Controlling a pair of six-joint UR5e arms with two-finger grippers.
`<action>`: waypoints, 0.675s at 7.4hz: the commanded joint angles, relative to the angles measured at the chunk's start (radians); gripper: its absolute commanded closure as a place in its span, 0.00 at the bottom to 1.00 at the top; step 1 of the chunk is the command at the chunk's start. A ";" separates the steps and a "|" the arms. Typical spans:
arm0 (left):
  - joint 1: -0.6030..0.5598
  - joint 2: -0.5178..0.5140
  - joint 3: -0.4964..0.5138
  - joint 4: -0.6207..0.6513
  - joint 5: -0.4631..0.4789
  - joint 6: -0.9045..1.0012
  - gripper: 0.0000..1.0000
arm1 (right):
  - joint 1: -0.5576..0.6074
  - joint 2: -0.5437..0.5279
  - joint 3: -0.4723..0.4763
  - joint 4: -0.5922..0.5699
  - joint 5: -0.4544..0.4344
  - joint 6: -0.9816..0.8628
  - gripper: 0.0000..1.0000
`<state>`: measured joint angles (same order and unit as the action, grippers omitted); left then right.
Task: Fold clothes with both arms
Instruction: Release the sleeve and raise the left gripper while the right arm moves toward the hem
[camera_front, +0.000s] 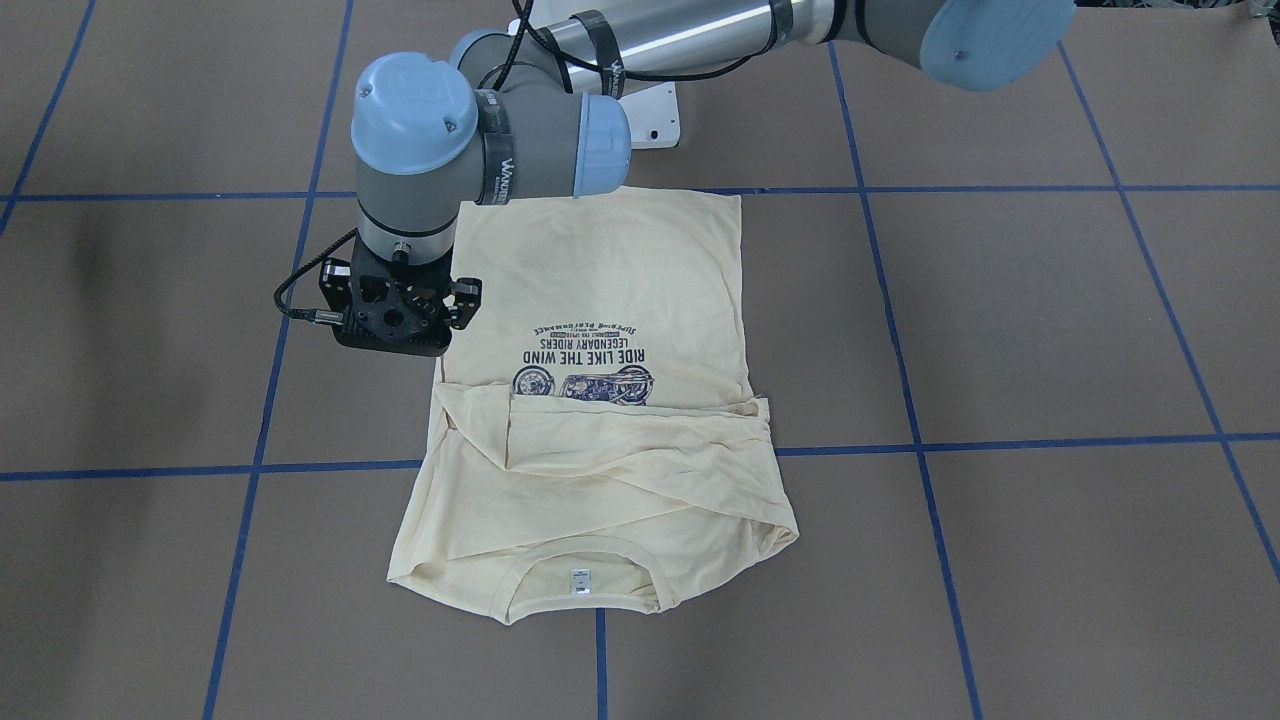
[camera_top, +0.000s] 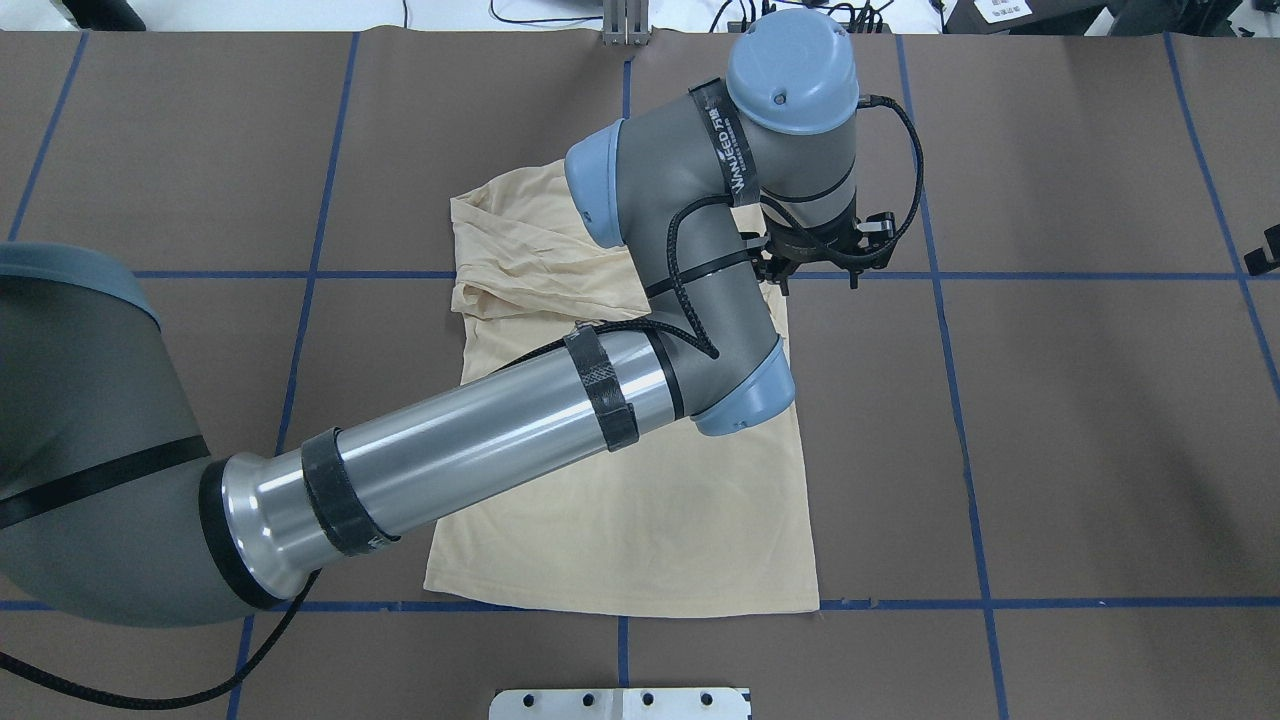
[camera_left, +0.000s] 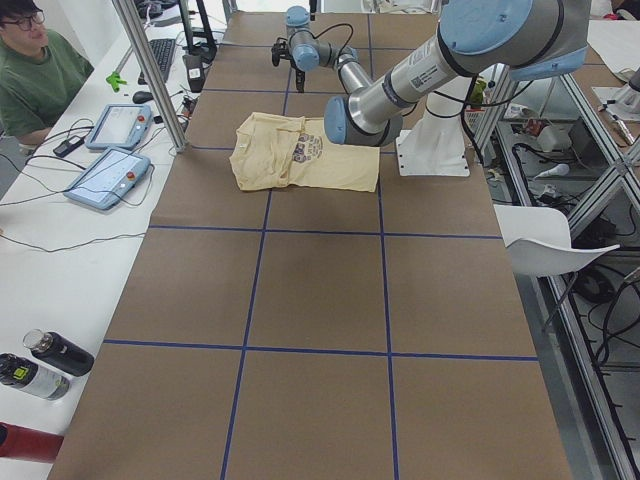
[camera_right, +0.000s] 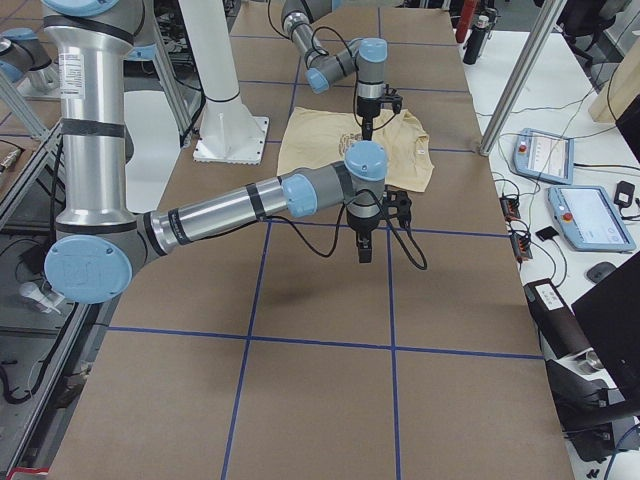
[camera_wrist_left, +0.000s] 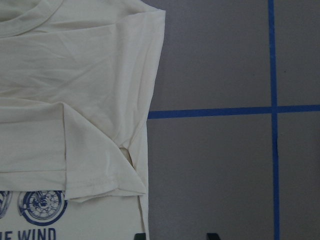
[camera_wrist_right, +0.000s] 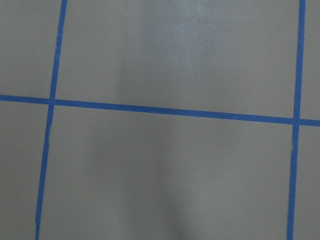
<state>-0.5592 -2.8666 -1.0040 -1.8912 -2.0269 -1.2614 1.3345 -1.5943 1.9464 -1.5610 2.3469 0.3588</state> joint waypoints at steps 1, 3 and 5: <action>0.001 0.108 -0.184 0.137 -0.003 0.131 0.00 | -0.099 0.019 0.022 0.120 0.000 0.253 0.00; -0.001 0.374 -0.522 0.170 0.005 0.186 0.00 | -0.263 0.017 0.054 0.374 -0.049 0.647 0.00; 0.002 0.629 -0.764 0.172 0.011 0.211 0.00 | -0.491 0.016 0.176 0.375 -0.238 0.902 0.00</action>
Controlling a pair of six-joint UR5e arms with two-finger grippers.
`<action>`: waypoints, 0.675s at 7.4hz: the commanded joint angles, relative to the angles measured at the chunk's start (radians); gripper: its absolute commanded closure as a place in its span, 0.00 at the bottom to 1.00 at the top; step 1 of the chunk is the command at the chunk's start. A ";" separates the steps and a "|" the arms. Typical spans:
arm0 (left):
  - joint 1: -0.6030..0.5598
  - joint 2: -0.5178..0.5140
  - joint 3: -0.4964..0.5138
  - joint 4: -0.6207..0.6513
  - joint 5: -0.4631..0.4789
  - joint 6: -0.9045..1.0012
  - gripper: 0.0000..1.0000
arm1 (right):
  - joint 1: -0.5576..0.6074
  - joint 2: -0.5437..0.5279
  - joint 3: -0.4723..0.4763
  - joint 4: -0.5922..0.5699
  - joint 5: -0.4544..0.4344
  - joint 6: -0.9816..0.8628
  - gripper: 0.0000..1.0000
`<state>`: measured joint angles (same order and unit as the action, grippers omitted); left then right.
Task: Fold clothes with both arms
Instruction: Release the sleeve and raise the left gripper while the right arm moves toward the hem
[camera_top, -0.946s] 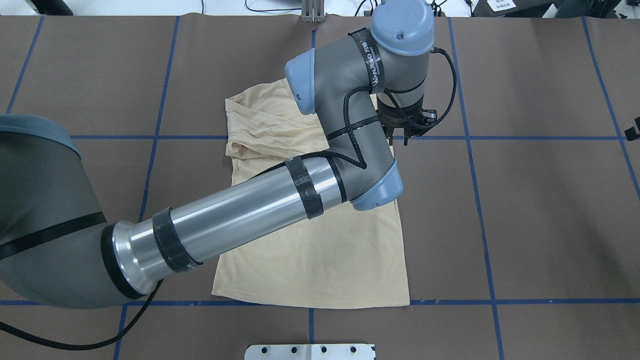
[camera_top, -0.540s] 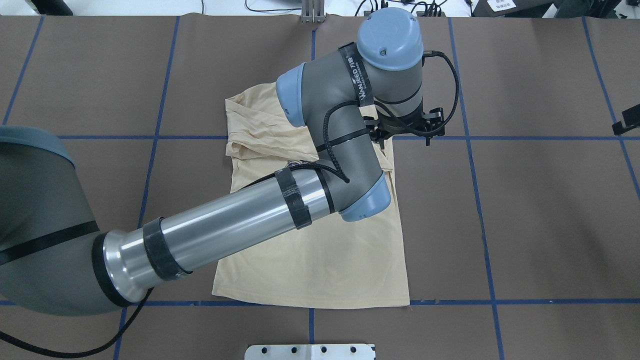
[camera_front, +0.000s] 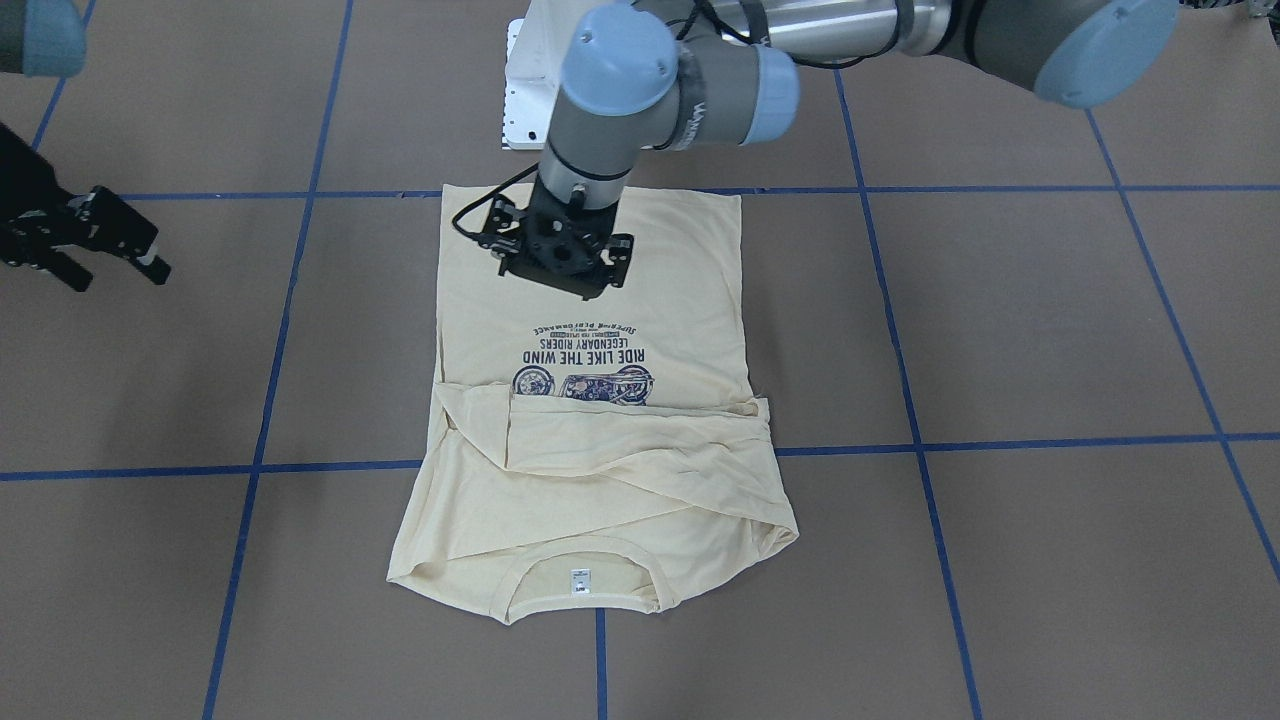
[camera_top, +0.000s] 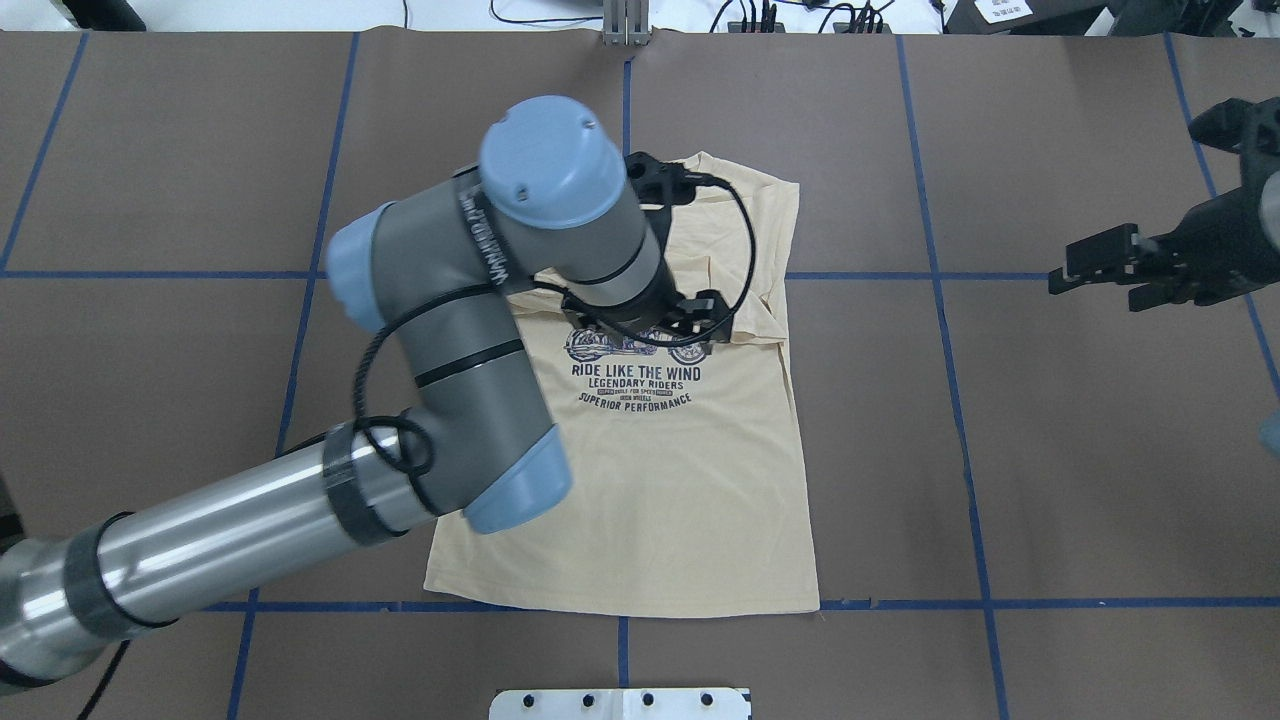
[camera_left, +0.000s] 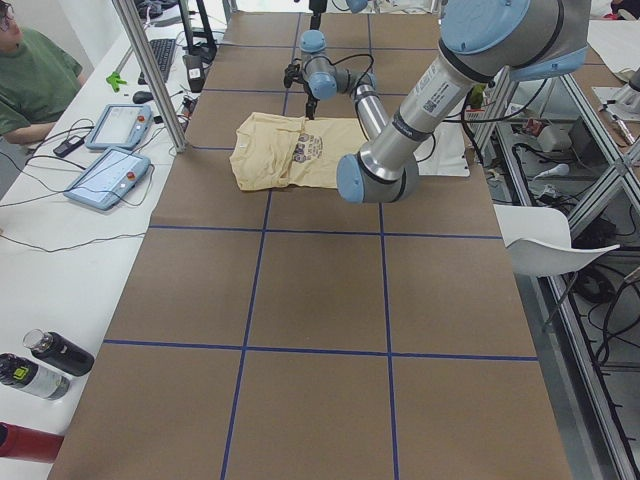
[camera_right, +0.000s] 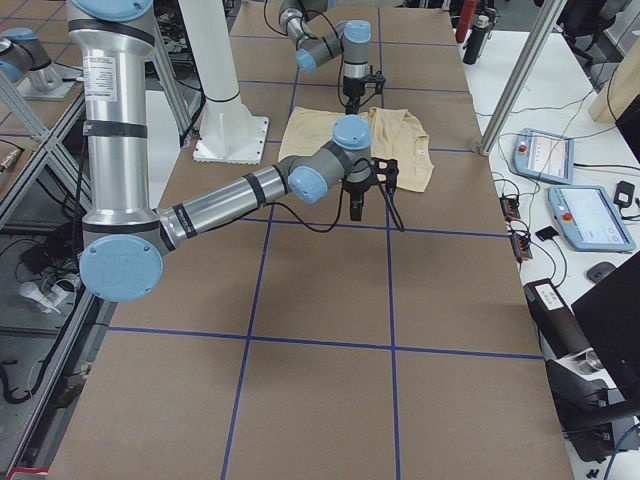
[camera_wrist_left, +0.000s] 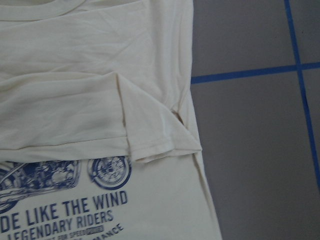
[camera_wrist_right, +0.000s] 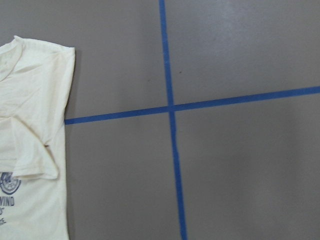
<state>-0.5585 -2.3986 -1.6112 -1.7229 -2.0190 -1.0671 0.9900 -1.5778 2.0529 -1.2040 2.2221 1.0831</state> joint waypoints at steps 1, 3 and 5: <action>0.005 0.280 -0.271 0.002 0.043 0.028 0.00 | -0.292 -0.002 0.107 0.017 -0.259 0.296 0.00; 0.031 0.474 -0.389 -0.006 0.106 0.019 0.00 | -0.549 -0.001 0.145 -0.021 -0.512 0.458 0.00; 0.083 0.582 -0.421 -0.102 0.141 -0.072 0.00 | -0.693 0.083 0.176 -0.197 -0.630 0.552 0.00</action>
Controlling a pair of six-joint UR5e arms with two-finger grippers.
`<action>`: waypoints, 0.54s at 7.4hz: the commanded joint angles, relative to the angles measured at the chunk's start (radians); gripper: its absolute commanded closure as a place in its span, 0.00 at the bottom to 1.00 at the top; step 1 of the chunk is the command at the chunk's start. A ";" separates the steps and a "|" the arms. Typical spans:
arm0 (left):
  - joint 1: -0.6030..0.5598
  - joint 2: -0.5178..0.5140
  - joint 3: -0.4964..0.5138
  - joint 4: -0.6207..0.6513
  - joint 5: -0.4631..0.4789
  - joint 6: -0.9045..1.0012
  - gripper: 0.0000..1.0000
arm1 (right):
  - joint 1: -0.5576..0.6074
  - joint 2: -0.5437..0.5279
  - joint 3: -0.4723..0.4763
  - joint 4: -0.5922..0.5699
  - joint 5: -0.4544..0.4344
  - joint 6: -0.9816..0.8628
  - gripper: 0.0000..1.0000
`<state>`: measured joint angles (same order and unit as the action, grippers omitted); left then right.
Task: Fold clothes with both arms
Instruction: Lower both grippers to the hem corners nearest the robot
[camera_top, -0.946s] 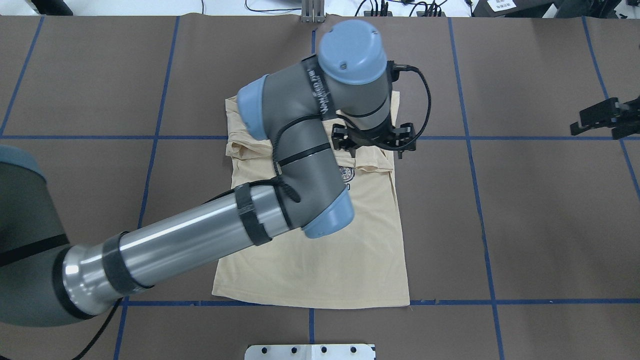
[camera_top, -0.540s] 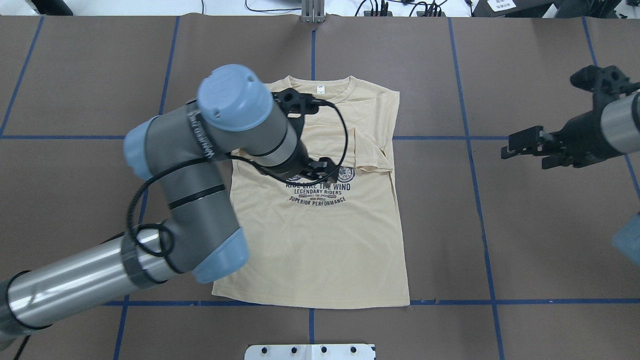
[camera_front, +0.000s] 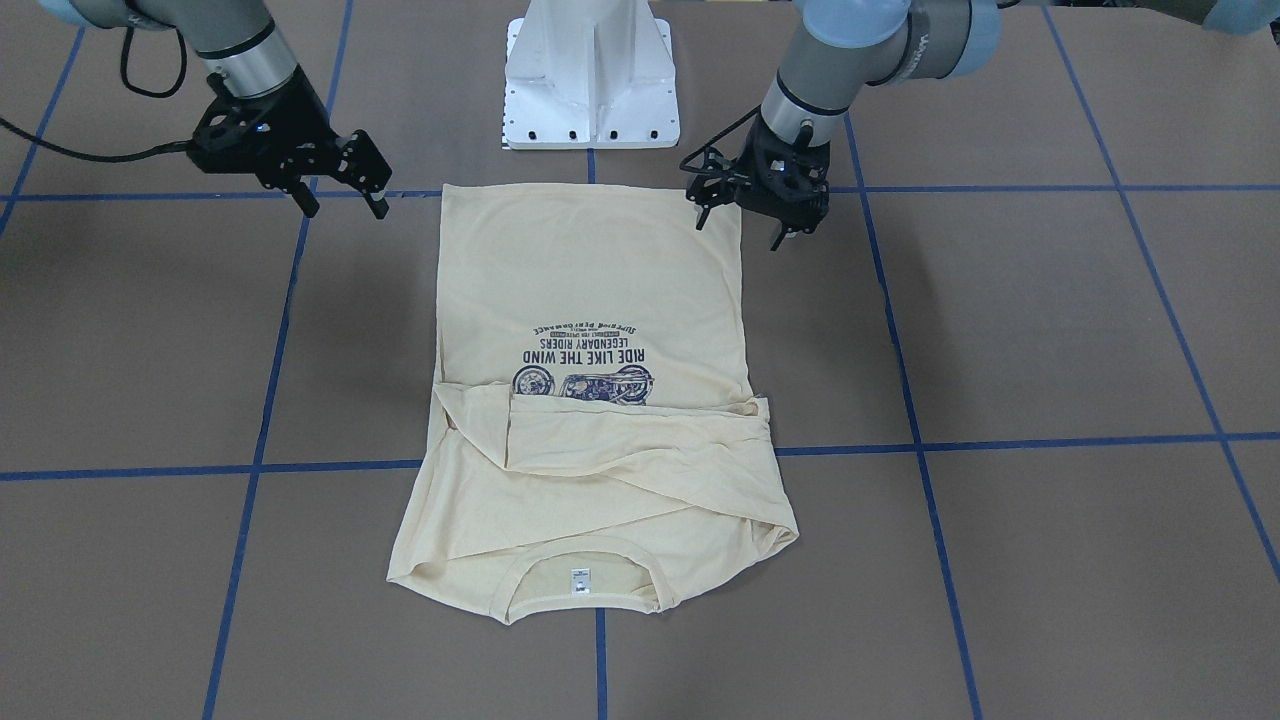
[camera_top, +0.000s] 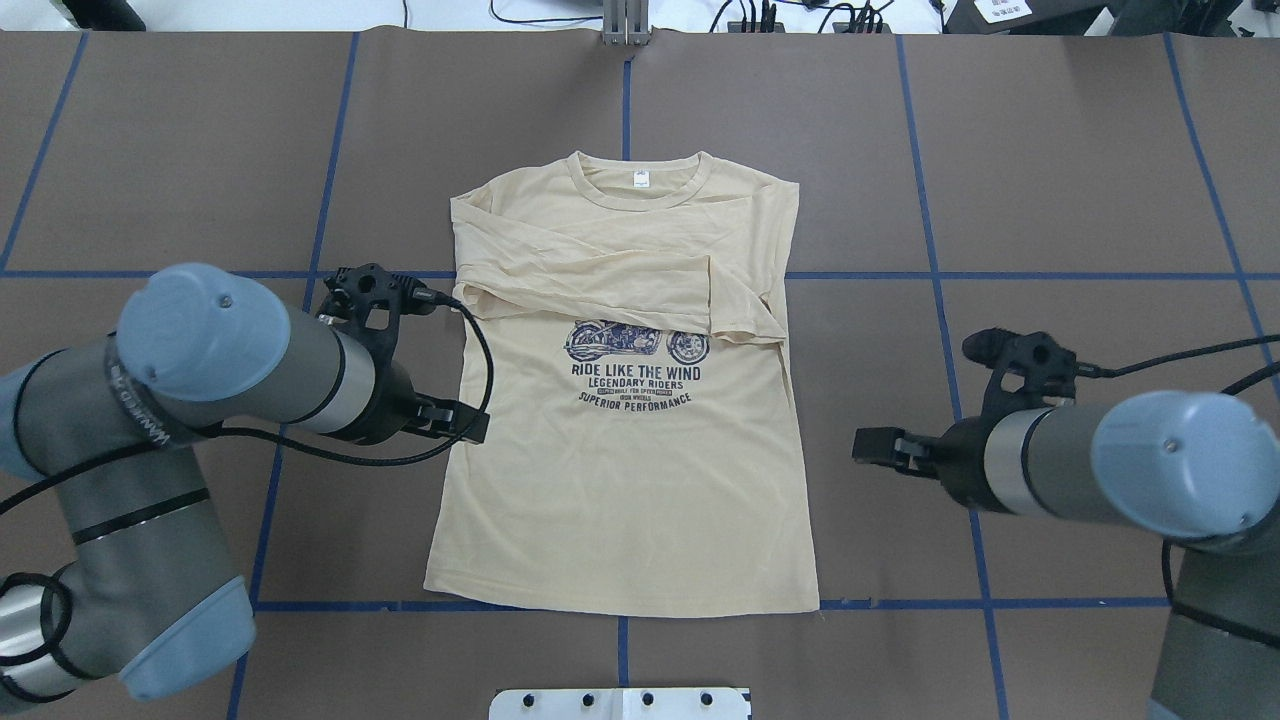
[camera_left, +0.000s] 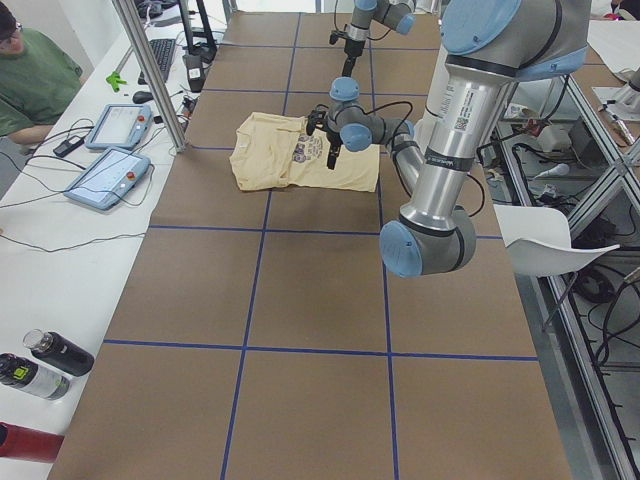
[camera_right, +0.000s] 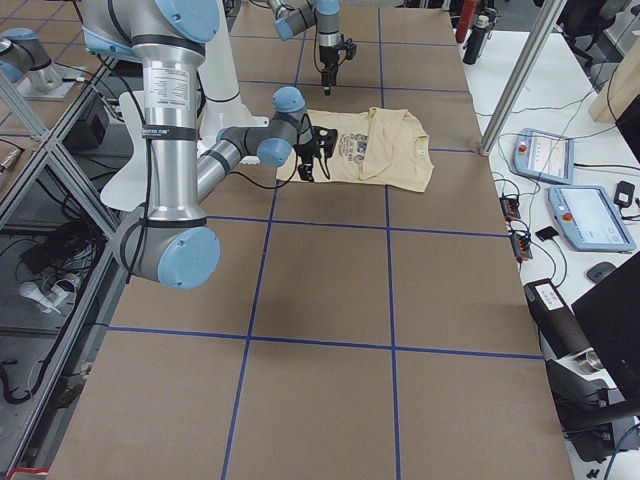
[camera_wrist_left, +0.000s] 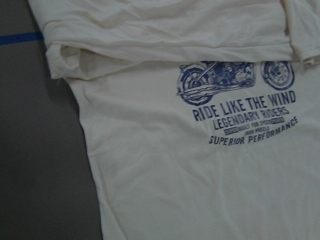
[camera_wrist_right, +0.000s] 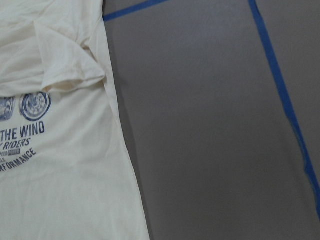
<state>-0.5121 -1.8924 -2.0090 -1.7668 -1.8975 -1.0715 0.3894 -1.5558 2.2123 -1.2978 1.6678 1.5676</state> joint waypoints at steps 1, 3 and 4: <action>0.129 0.111 -0.021 -0.144 0.111 -0.188 0.00 | -0.125 0.125 0.015 -0.197 -0.080 0.115 0.00; 0.208 0.128 -0.008 -0.163 0.175 -0.275 0.15 | -0.150 0.163 0.012 -0.238 -0.120 0.120 0.00; 0.222 0.128 0.002 -0.161 0.175 -0.280 0.35 | -0.153 0.163 0.009 -0.239 -0.123 0.120 0.00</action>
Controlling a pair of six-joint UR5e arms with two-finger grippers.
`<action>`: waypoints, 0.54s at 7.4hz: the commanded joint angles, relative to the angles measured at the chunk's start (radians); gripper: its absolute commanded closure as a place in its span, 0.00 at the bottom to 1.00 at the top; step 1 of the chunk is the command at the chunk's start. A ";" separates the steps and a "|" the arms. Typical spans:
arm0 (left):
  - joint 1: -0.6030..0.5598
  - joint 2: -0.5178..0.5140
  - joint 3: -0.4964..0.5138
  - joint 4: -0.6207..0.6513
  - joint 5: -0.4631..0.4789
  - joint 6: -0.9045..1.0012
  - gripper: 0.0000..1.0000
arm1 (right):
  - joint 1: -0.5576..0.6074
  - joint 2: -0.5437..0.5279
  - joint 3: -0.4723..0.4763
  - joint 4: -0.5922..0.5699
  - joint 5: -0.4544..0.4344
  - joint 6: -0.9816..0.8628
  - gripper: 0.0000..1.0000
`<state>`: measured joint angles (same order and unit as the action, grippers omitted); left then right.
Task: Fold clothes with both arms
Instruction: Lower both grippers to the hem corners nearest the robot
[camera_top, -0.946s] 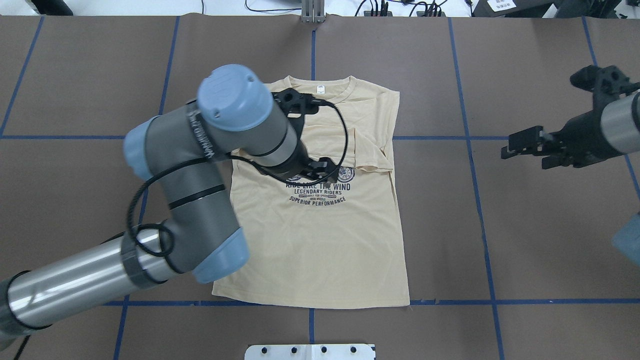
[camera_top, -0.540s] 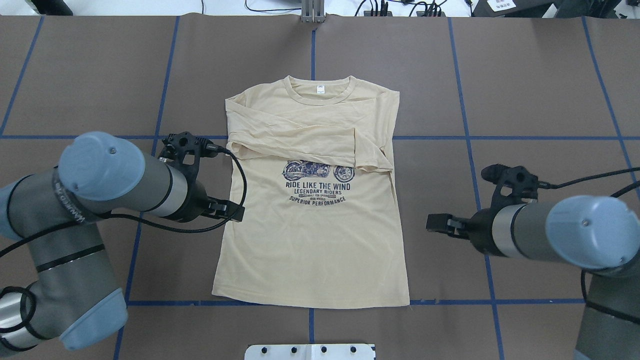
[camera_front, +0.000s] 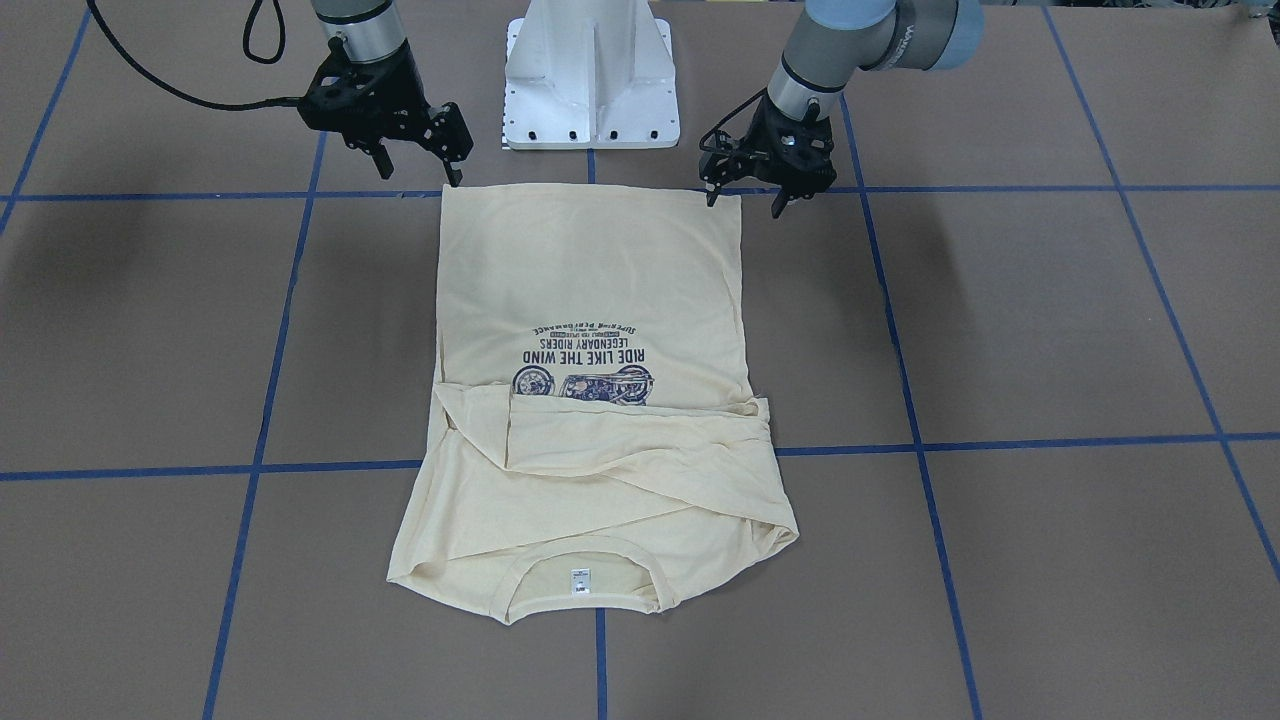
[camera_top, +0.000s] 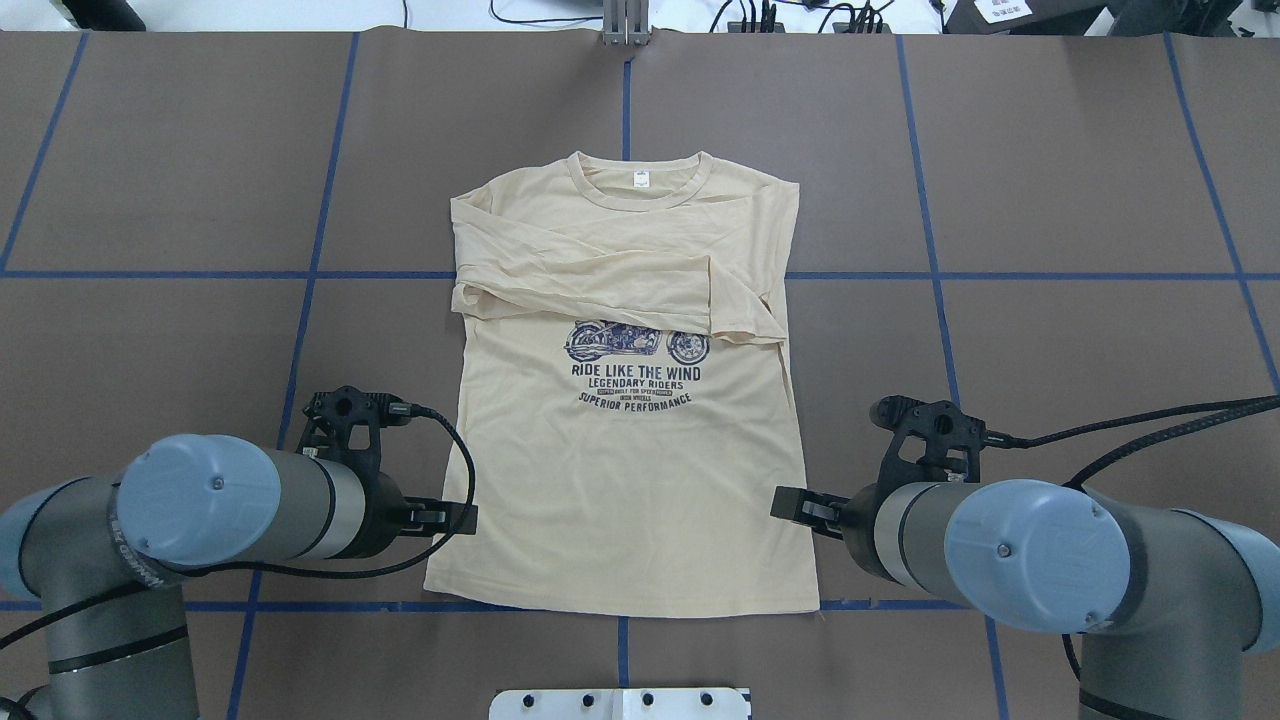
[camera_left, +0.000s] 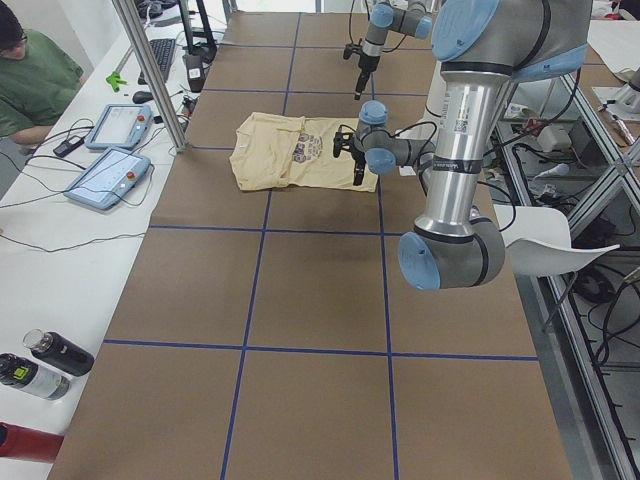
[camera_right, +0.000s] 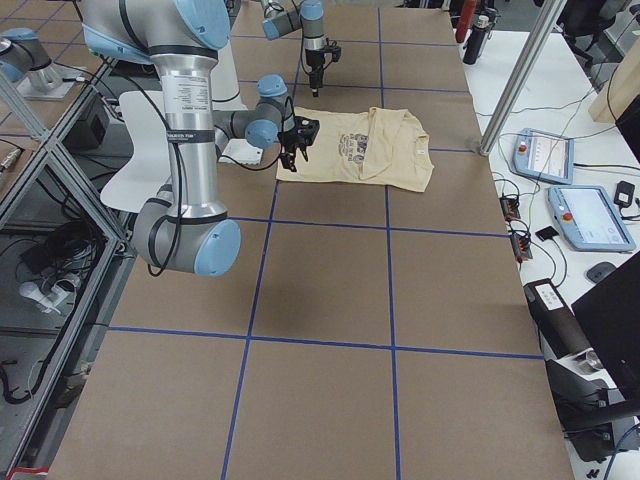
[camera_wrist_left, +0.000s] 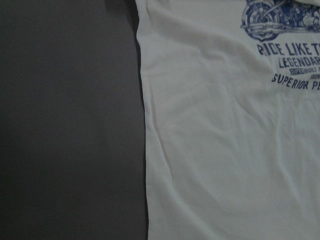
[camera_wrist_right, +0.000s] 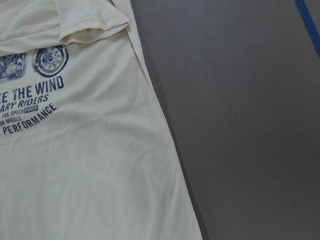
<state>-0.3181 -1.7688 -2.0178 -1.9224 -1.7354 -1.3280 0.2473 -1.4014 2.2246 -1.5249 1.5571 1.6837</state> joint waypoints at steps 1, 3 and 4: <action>0.039 0.003 0.025 -0.004 0.013 -0.023 0.51 | -0.016 0.009 -0.006 -0.012 -0.018 0.005 0.00; 0.065 0.006 0.042 -0.001 0.013 -0.023 0.52 | -0.019 0.009 -0.006 -0.012 -0.022 0.005 0.00; 0.067 0.005 0.048 -0.001 0.011 -0.022 0.52 | -0.019 0.009 -0.006 -0.012 -0.022 0.004 0.00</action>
<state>-0.2594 -1.7637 -1.9800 -1.9241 -1.7231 -1.3508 0.2295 -1.3930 2.2184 -1.5369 1.5364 1.6885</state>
